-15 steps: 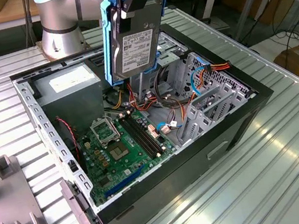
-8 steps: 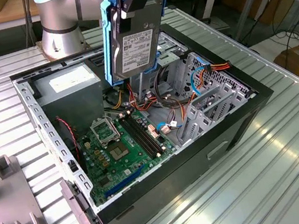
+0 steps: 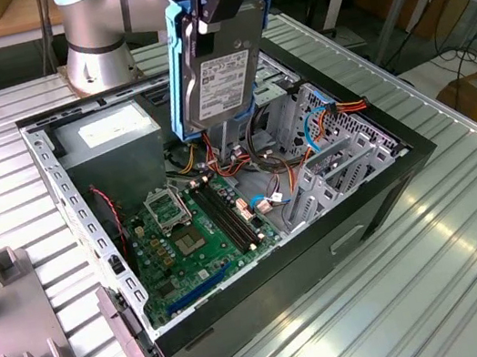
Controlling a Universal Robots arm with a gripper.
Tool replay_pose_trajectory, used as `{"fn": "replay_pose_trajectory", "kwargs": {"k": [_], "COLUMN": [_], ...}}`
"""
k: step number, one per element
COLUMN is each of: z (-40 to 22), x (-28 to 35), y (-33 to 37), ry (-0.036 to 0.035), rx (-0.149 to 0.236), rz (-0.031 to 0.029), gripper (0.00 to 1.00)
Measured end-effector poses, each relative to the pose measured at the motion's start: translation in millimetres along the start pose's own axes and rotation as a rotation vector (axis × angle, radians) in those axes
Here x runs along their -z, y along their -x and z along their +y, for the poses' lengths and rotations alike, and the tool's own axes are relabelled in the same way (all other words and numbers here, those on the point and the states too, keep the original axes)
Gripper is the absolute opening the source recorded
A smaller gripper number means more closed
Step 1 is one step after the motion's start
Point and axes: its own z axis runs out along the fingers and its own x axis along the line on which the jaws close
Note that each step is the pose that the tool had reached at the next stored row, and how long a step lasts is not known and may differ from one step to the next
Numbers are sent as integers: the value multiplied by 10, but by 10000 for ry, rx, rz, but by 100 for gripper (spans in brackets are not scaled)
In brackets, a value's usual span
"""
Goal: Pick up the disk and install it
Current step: 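Insert the disk into the insertion slot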
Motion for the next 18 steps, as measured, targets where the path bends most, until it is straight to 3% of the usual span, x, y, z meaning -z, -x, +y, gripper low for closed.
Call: {"fn": "replay_pose_trajectory", "kwargs": {"k": [5,11,13,16,17,18], "z": [-6,-27,-173,-297,-312,-313], "x": [-1,-14,-21,-23,-25,-26], "y": [-112,-330,-339,-339,-349,-356], "ry": [0,1,1,1,-33,-183], "rx": [1,1,-1,0,0,-2], "rz": [0,4,6,9,5,-2], "gripper": [37,37,37,37,37,37]}}
